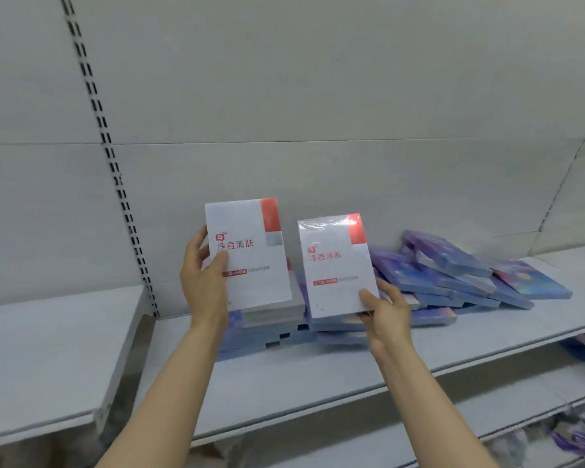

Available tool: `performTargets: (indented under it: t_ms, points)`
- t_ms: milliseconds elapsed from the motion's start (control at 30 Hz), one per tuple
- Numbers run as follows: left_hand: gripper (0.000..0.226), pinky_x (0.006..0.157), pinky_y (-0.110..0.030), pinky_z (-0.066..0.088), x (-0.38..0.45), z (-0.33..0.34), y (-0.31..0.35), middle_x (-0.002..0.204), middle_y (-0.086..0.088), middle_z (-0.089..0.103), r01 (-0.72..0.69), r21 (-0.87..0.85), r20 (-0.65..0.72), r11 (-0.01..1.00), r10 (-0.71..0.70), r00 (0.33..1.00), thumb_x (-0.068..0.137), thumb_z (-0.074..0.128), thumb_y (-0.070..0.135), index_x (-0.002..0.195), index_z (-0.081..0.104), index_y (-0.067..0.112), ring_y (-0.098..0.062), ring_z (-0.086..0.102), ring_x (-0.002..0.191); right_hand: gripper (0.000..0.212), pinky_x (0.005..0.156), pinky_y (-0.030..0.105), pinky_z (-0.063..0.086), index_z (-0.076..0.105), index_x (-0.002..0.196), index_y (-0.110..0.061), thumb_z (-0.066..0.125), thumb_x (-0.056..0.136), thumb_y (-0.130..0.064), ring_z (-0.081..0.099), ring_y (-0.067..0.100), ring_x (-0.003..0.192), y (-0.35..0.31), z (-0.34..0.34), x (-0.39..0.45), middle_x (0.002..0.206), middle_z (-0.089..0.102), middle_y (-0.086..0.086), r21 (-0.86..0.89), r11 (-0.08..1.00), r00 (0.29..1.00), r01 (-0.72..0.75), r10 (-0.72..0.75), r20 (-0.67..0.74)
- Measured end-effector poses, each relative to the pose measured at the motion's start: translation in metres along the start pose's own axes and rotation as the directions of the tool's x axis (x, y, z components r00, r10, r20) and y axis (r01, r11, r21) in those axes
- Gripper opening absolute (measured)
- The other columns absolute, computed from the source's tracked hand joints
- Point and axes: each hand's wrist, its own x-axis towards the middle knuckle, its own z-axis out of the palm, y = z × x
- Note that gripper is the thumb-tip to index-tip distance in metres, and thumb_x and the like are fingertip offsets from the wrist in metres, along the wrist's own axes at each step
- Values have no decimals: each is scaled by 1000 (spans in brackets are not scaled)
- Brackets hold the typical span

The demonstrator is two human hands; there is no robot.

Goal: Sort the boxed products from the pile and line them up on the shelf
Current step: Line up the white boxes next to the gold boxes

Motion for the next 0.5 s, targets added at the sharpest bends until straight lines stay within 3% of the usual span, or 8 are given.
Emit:
performTargets:
  t_ms: [67,167,233,333,500]
  points:
    - [48,77,-37,59,-6,-22,9,117,5,68,-27,1,-48,1000,27,998,89,57,8,125,60,39,-17,68,104,32,82,43,58,57,117,-14,62,90,2,67,24,98,7,15,-21,111,66,6,30,999,999,-9,8,31]
    - [43,67,-26,57,-15,-56,21,115,3,69,-58,12,-111,998,59,992,92,58,8,125,61,36,-13,69,98,29,72,35,56,58,112,-14,61,90,4,68,24,96,20,35,-54,109,68,7,88,995,995,-39,31,91]
    - [42,67,-25,57,-19,-81,28,114,2,69,-68,31,-135,997,71,988,93,58,8,125,61,35,-14,69,97,26,73,36,55,58,107,-16,60,90,5,67,26,98,28,50,-75,110,68,10,103,993,991,-59,46,125]
    - [42,71,-32,59,-19,-122,41,116,2,69,-94,75,-168,993,105,980,93,58,12,125,60,38,-17,69,100,30,78,39,55,57,116,-10,59,90,6,66,29,101,36,76,-105,115,66,14,118,991,981,-68,45,186]
    - [44,70,-31,59,-9,-197,75,114,2,69,-125,68,-214,990,137,967,91,57,9,126,61,35,-17,69,99,34,77,38,57,53,121,-12,59,91,5,67,28,103,58,126,-158,113,68,11,129,989,965,-76,41,258]
